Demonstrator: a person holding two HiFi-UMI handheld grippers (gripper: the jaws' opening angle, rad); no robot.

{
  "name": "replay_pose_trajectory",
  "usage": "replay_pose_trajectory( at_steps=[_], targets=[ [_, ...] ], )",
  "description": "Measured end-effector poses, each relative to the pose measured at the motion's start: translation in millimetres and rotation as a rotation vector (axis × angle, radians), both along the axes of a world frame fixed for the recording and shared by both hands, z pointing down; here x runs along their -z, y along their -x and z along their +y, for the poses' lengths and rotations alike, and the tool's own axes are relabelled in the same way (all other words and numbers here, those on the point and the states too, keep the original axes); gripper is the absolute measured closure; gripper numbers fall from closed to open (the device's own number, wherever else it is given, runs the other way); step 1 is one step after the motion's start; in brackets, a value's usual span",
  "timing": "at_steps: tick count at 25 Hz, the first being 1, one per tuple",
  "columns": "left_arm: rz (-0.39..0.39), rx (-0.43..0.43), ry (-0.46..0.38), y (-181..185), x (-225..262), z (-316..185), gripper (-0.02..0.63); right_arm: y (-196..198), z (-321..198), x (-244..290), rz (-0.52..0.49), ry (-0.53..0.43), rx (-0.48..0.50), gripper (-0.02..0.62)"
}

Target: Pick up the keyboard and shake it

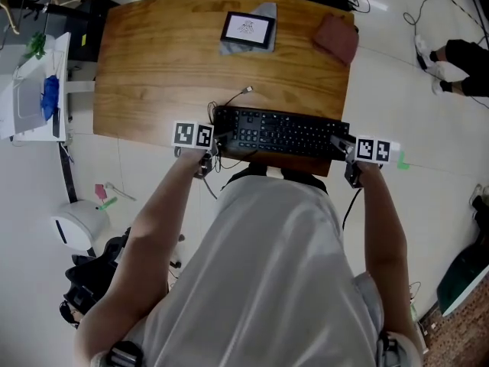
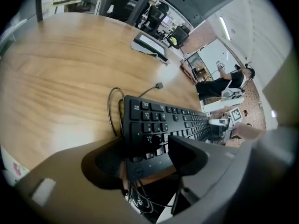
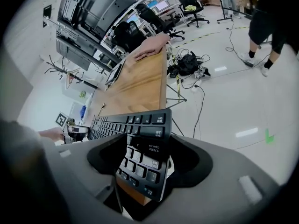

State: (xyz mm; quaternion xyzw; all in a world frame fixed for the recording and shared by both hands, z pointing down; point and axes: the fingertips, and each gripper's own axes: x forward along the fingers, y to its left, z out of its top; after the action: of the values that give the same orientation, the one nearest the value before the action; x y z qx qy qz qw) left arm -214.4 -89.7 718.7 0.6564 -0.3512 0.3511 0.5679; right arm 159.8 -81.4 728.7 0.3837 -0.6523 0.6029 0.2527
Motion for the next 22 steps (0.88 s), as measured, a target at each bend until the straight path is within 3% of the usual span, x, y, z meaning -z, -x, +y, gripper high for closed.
replay_pose_trajectory(
  at_steps=[5, 9, 16, 22],
  targets=[
    [-0.004, 0.024, 0.032, 2, -3, 0, 0.329, 3, 2, -3, -0.002, 0.033, 0.059, 0.301],
    [-0.051, 0.022, 0.035, 4, -6, -1, 0.342, 4, 3, -5, 0.023, 0.062, 0.06, 0.299],
    [-0.028, 0.048, -0.068, 4, -5, -1, 0.344, 5, 1, -7, 0.041, 0.071, 0.032, 0.299],
    [-0.027, 0.067, -0.085, -8, -1, 0, 0.342, -6, -3, 2, 0.058, 0.041, 0.013, 0.299]
  ],
)
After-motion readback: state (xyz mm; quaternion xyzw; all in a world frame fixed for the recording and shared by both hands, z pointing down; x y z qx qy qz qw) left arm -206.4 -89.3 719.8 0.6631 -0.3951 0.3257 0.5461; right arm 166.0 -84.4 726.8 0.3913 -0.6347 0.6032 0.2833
